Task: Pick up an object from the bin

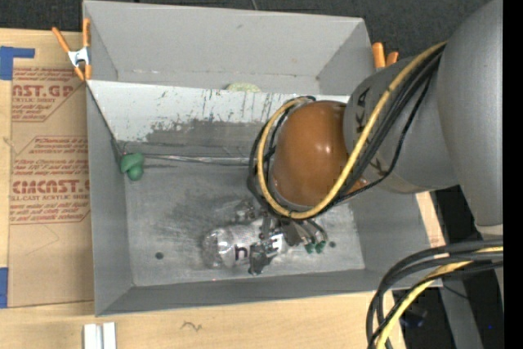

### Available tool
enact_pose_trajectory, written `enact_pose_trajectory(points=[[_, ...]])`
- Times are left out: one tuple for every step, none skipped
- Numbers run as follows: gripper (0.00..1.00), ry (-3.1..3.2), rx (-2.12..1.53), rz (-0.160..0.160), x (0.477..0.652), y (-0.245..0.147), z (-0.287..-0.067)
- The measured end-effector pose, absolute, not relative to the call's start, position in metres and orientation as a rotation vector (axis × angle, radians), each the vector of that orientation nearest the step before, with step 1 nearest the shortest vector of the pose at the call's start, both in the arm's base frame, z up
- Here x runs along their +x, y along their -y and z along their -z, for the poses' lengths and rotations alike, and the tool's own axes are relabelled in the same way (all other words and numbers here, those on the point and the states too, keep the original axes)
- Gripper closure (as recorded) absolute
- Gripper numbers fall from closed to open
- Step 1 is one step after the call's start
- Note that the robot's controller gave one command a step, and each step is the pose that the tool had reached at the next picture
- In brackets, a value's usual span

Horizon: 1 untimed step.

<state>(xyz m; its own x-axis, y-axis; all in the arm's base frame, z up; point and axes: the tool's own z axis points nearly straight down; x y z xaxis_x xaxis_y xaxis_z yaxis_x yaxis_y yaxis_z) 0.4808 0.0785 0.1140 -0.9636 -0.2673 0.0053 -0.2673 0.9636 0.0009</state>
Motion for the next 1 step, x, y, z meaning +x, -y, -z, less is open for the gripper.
enact_pose_trajectory(points=[[1.0, 3.112, 0.424, 0.0, 0.4818, -0.0787, -0.1296]])
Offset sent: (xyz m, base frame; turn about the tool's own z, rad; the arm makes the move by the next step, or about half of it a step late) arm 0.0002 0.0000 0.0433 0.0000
